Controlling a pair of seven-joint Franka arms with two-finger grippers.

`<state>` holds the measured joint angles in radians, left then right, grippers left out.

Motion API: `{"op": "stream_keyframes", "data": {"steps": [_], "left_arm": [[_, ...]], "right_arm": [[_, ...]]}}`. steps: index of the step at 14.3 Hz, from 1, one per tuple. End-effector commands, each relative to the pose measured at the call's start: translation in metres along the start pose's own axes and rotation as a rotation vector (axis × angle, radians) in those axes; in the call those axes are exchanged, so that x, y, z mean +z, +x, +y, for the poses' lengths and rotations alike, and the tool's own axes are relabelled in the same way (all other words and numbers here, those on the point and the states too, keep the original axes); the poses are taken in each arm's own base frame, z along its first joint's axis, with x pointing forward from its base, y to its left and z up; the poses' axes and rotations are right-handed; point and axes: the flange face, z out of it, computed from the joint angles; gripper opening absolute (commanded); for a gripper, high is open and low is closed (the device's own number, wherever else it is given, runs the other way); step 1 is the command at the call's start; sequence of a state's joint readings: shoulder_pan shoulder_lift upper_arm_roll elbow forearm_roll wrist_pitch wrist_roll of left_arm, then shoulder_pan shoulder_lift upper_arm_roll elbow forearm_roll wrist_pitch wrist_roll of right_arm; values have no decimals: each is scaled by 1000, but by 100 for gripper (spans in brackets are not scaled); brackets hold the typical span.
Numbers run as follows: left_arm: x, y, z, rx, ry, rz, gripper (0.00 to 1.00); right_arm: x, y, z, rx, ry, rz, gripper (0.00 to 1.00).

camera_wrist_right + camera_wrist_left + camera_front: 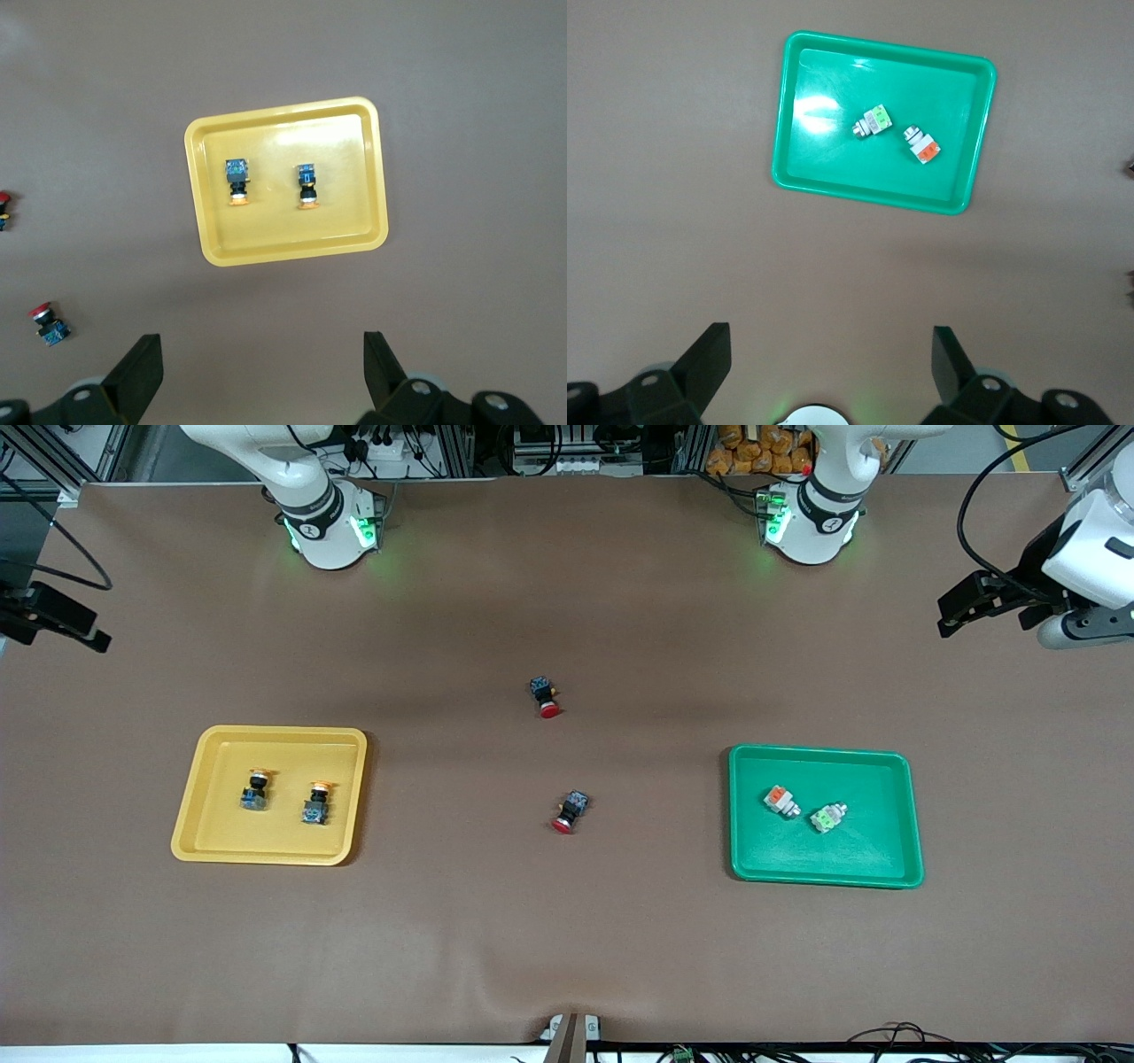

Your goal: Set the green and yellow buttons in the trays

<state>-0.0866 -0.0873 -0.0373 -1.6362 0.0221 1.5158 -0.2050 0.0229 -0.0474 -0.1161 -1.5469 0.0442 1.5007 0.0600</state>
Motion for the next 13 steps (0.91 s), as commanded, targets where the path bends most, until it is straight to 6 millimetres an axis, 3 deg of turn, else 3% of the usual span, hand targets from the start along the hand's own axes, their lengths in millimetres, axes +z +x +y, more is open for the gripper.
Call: {"op": "stream_keyframes", "data": {"steps": [1, 4, 13], "left_arm": [[-3, -9, 0, -10, -18, 6, 100], [-2, -9, 2, -7, -13, -3, 100], [-3, -12, 0, -13, 2, -16, 100]], "right_arm": [[-18, -4, -13, -33, -83, 28, 100], [-21, -2, -3, -12, -83, 35, 100], [-19, -2, -11, -14, -13, 27, 100]]}}
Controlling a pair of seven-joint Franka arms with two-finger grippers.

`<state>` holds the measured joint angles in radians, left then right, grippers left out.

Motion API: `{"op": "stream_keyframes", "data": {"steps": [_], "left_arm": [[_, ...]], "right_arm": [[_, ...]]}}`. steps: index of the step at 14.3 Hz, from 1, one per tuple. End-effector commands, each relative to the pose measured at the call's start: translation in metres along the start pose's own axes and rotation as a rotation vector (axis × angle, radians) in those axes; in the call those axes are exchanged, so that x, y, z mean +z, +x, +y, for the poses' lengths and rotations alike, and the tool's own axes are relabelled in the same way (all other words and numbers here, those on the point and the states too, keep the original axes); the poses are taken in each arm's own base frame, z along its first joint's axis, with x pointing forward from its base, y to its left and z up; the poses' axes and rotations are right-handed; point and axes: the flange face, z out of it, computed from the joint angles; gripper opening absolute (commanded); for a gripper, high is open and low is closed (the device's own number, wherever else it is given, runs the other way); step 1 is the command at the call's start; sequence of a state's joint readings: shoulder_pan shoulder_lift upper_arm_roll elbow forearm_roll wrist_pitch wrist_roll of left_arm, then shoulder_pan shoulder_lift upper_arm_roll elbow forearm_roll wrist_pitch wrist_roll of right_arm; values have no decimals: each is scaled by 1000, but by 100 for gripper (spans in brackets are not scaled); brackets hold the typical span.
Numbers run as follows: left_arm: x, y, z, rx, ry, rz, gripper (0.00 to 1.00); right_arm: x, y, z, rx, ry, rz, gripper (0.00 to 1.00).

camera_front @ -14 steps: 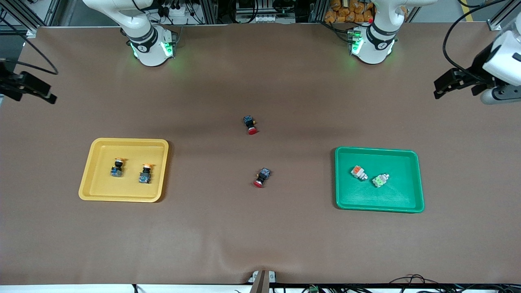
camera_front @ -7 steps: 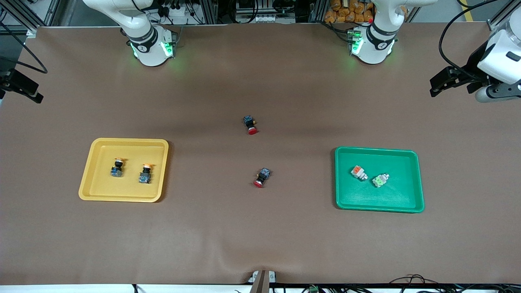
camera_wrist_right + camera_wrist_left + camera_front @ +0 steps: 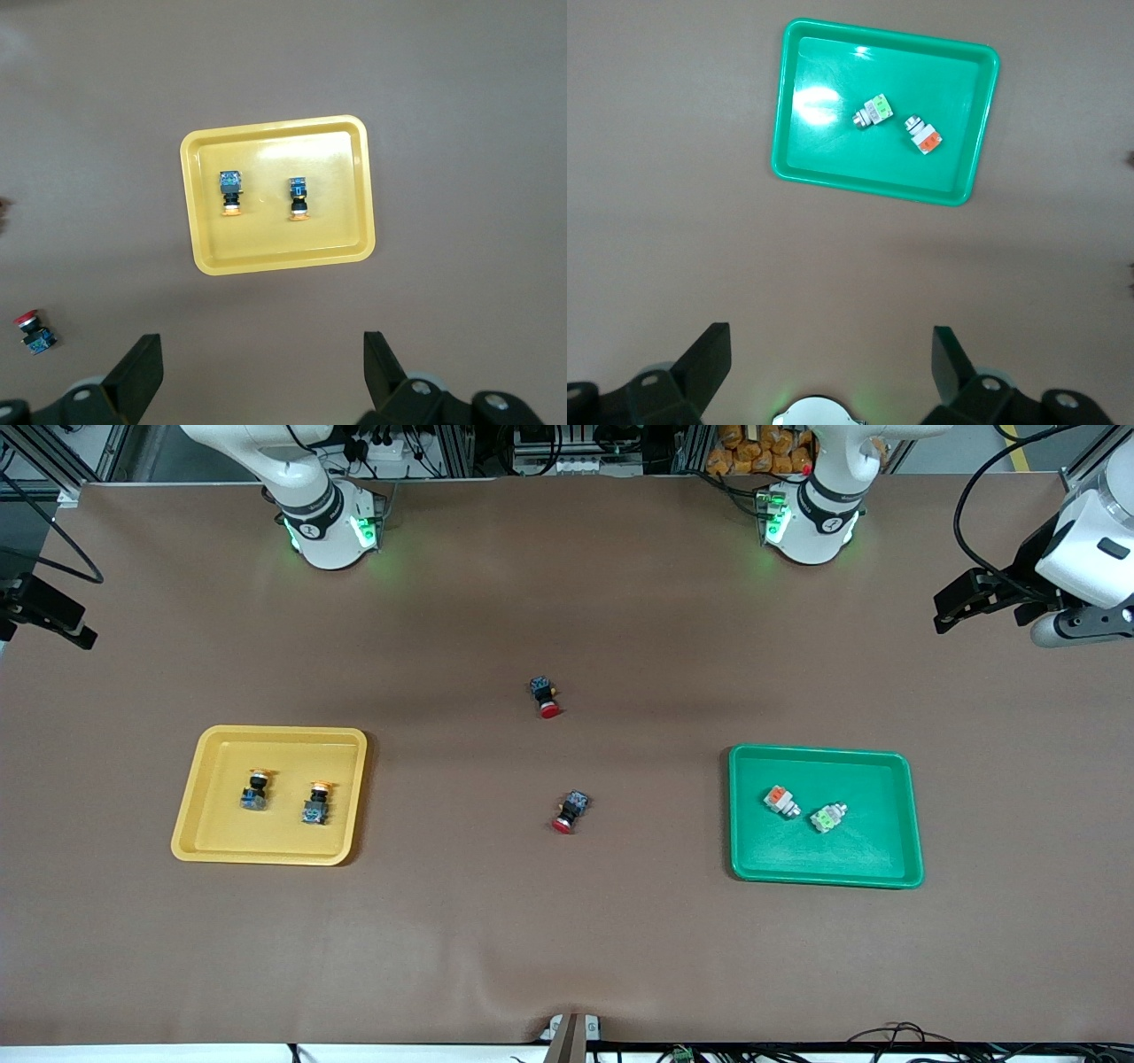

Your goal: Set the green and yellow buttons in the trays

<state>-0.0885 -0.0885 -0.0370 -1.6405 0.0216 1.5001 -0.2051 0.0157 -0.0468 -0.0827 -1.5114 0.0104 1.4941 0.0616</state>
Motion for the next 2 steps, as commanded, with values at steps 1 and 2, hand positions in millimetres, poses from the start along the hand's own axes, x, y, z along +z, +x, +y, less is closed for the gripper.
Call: {"op": "stream_keyframes", "data": {"steps": [1, 2], "left_arm": [[-5, -10, 1, -11, 3, 0, 100], [-5, -10, 1, -11, 3, 0, 100]], "right_arm": [[-4, 0, 1, 9, 20, -2, 100], [-4, 0, 0, 9, 25, -2, 100]]}}
